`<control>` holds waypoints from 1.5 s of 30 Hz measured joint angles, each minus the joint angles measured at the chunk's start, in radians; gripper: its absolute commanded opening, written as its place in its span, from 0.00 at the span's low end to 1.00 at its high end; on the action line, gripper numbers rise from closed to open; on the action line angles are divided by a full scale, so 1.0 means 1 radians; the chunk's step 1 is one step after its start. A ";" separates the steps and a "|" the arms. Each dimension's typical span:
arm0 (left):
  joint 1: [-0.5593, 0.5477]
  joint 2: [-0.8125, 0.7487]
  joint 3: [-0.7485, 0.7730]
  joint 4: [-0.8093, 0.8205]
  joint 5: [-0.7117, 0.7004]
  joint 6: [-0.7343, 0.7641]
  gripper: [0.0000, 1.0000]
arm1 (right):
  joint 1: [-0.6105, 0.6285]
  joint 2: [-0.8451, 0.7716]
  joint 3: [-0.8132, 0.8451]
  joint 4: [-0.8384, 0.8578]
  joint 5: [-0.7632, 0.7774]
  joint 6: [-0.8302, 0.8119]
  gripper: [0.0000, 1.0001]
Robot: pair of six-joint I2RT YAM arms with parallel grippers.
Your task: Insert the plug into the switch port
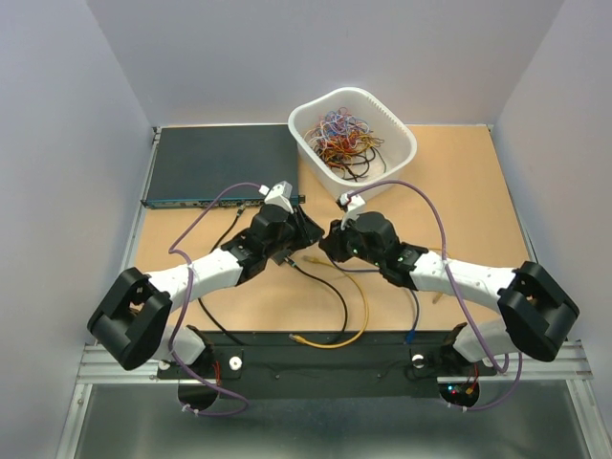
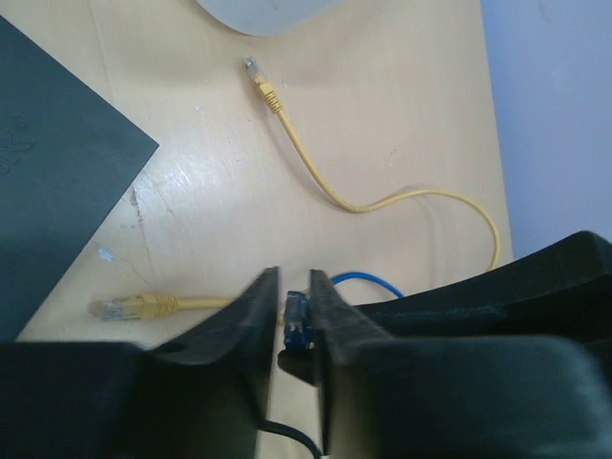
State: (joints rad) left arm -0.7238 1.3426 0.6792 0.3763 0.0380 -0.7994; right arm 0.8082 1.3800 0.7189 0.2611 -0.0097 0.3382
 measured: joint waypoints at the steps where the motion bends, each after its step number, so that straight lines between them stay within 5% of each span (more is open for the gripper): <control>1: 0.007 0.005 0.003 0.000 0.007 0.006 0.40 | 0.004 0.000 0.000 -0.005 0.022 0.000 0.00; 8: 0.135 0.061 0.033 -0.001 0.089 0.058 0.58 | 0.000 0.048 0.014 -0.074 0.169 0.001 0.00; 24: 0.386 0.310 0.133 0.104 0.198 0.242 0.49 | -0.030 0.367 0.245 -0.248 0.193 -0.036 0.00; 45: 0.395 0.485 0.136 0.235 0.260 0.278 0.46 | -0.030 0.500 0.389 -0.307 0.121 -0.056 0.00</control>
State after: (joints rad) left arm -0.3290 1.8278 0.8150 0.6113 0.2981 -0.5213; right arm 0.7784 1.8797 1.1080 -0.0456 0.1112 0.2821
